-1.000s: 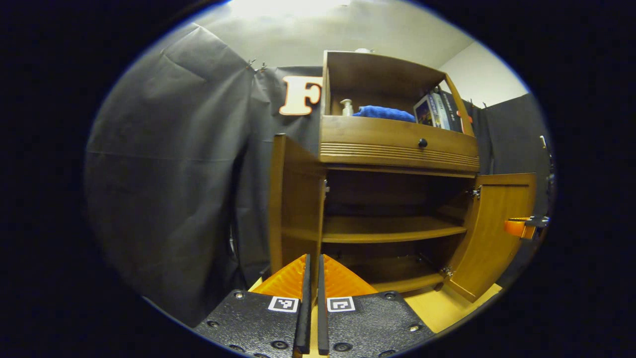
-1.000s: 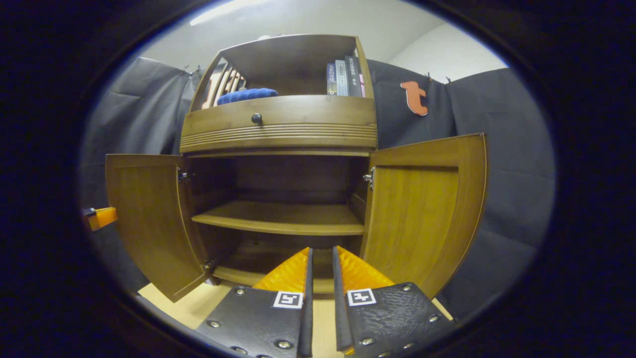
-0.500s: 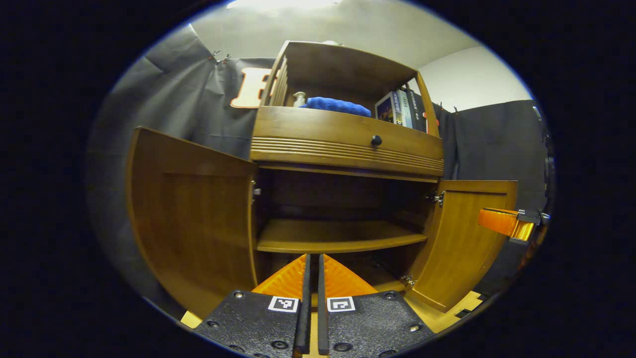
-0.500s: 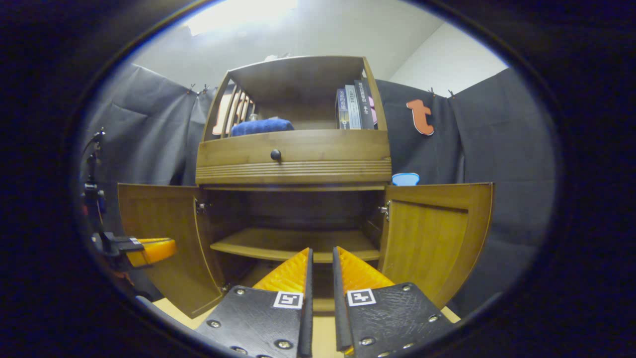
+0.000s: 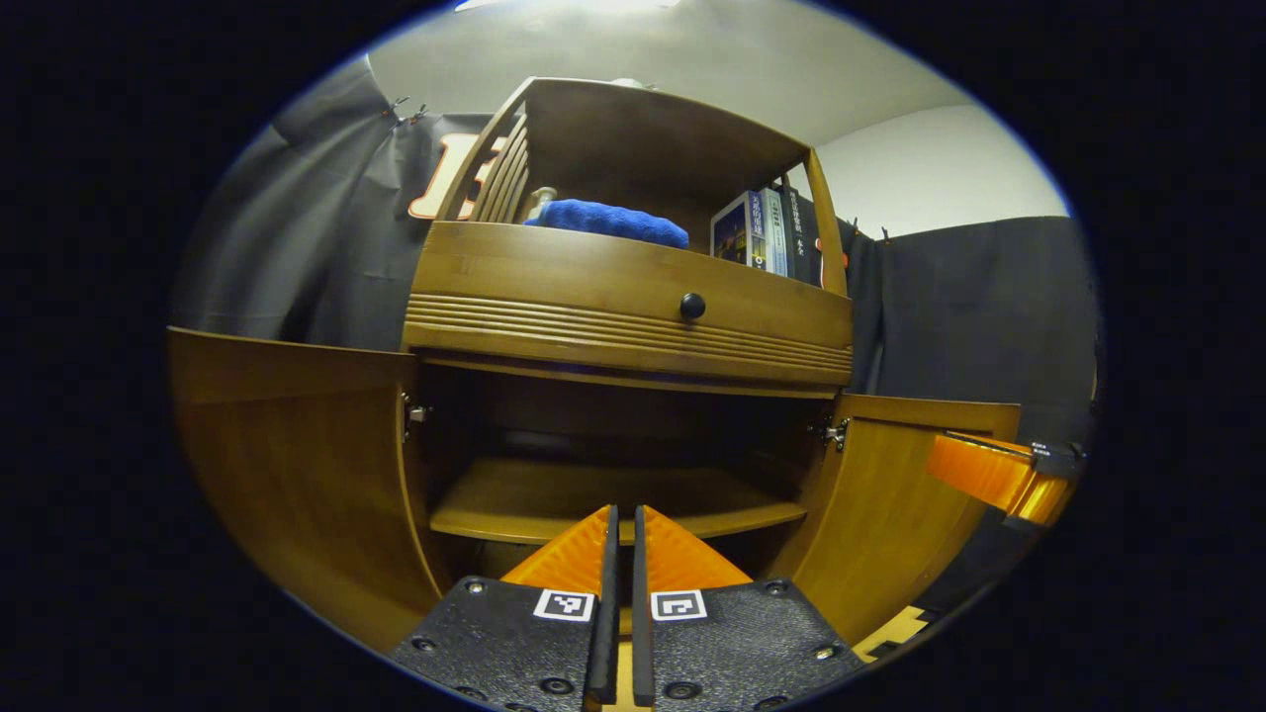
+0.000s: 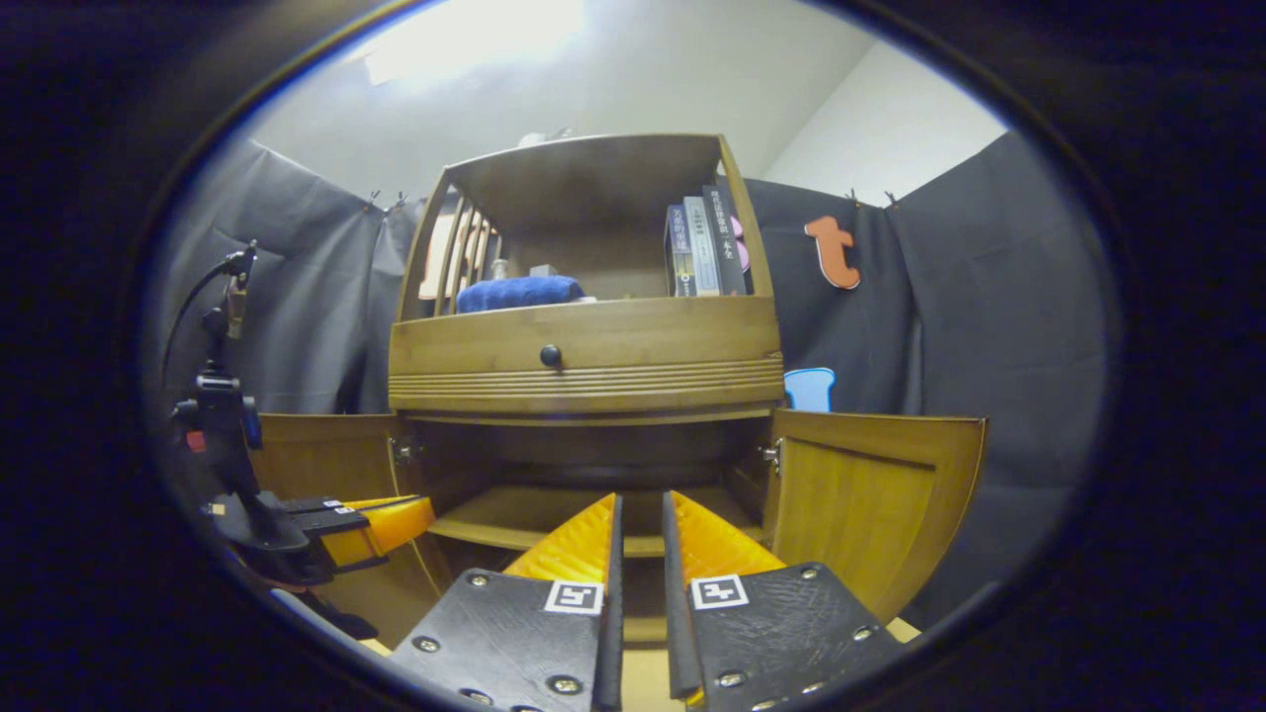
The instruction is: Open the right door of the double-door shoe cabinet with the right hand, and open the left door with the left hand.
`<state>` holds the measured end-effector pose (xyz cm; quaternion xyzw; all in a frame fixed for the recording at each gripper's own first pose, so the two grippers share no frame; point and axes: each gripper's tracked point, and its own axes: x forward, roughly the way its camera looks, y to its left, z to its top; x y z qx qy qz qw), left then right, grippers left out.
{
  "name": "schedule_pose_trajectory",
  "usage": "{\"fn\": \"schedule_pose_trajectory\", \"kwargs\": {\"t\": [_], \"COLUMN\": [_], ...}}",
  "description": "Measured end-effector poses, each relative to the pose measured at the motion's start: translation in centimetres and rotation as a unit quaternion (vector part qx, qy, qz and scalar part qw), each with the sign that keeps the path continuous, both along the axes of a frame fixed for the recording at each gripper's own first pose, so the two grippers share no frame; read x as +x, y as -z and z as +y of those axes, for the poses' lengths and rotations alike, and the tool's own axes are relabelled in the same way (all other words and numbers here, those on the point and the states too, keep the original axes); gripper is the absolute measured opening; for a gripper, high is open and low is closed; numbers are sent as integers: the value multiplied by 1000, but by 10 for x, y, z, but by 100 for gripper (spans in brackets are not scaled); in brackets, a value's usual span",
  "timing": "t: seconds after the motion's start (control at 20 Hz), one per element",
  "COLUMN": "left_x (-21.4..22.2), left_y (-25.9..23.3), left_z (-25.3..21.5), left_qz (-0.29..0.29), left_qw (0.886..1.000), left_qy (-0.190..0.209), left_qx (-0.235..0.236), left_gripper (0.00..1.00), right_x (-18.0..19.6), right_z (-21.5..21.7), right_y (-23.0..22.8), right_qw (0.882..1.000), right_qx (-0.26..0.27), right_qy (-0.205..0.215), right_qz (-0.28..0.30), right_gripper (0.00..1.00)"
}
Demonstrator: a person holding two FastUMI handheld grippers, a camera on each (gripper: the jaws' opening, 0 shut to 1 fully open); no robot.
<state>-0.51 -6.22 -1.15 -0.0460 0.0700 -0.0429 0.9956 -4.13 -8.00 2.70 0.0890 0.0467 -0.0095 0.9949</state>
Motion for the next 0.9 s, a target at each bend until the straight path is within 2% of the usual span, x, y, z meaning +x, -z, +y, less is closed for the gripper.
{"fn": "schedule_pose_trajectory", "kwargs": {"t": [0.05,0.1,0.5,0.6,0.65,0.75,0.8,0.9], "left_x": [4,8,28,29,27,24,23,18], "left_y": [-6,-11,-32,-34,-34,-37,-39,-41], "left_z": [-5,-10,-40,-45,-50,-51,-54,-57], "left_qz": [-6,-10,-33,-39,-41,-49,-52,-56], "left_qw": [1000,1000,999,999,999,998,998,998], "left_qy": [3,5,9,7,9,4,4,-3], "left_qx": [-2,-1,13,20,20,25,25,26], "left_gripper": [0,7,7,7,14,27,45,45], "right_x": [1,3,14,14,16,16,16,15], "right_z": [-2,-4,-17,-19,-21,-23,-24,-23], "right_y": [-1,0,-4,-10,-12,-15,-17,-18], "right_qw": [1000,1000,1000,1000,1000,1000,1000,999], "right_qx": [-1,-1,-13,-10,-9,-7,-3,2], "right_qy": [2,3,1,-4,-3,-4,-7,-17], "right_qz": [0,2,0,-10,-15,-24,-26,-28], "right_gripper": [18,18,18,22,27,31,31,31]}}
